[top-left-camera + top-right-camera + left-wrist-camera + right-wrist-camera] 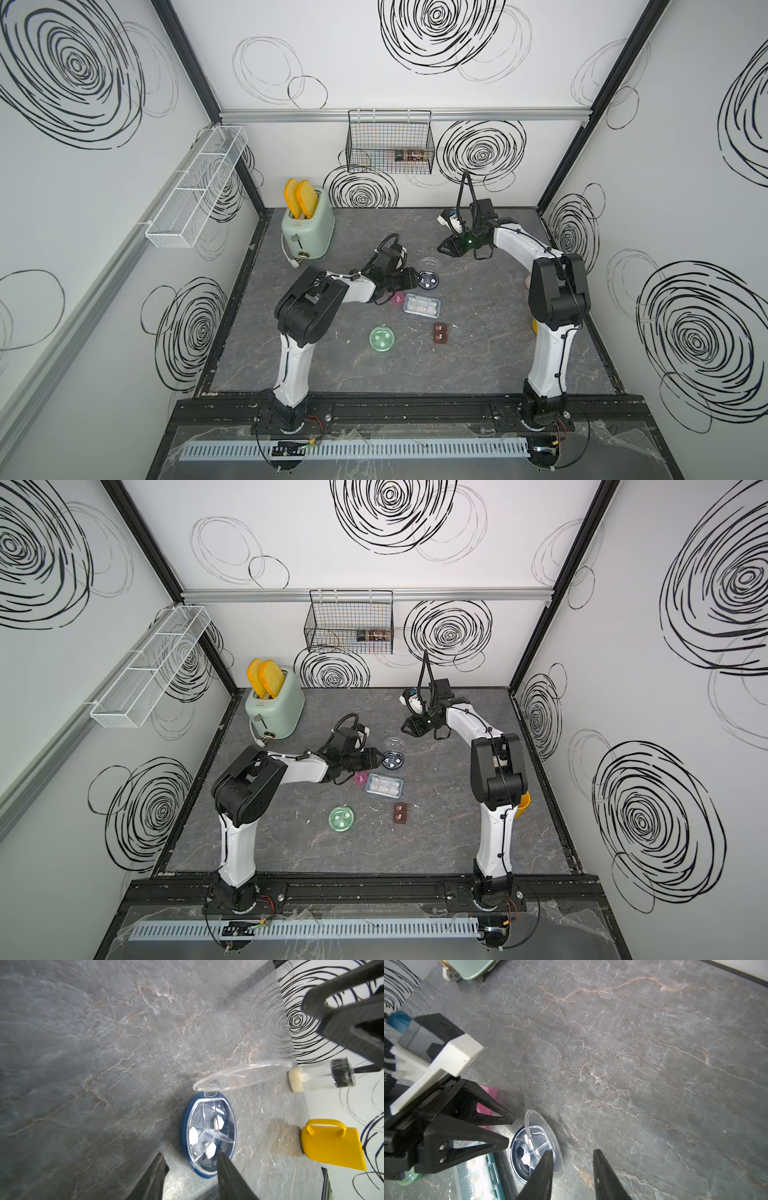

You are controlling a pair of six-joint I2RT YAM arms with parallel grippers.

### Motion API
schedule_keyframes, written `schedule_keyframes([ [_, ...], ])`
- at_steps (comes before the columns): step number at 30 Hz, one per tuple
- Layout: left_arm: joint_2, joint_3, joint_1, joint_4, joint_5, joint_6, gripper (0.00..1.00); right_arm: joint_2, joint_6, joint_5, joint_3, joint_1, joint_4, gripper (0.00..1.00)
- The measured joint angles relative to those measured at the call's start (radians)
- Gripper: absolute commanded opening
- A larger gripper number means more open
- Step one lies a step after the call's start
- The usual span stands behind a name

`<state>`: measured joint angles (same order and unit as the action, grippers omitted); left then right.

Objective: Close pillboxes
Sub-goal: Close the pillbox at the center of the board.

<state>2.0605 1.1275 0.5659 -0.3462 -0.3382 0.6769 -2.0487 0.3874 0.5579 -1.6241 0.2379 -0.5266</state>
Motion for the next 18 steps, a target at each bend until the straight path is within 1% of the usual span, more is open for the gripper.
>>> schedule_keyframes([
  [4, 0.009, 0.007, 0.005, 0.000, 0.000, 0.000, 0.40, -0.010, 0.021, 0.005, 0.000, 0.025, 0.000, 0.35],
  [9, 0.023, 0.016, 0.010, -0.013, 0.001, 0.000, 0.38, -0.035, 0.032, 0.012, 0.000, 0.047, -0.003, 0.33],
  [14, 0.035, 0.026, 0.016, -0.018, 0.002, 0.000, 0.35, -0.050, 0.038, 0.011, 0.000, 0.050, -0.006, 0.29],
  [18, 0.047, 0.026, 0.017, -0.014, 0.003, 0.000, 0.34, -0.050, 0.038, 0.011, 0.000, 0.050, -0.006, 0.27],
])
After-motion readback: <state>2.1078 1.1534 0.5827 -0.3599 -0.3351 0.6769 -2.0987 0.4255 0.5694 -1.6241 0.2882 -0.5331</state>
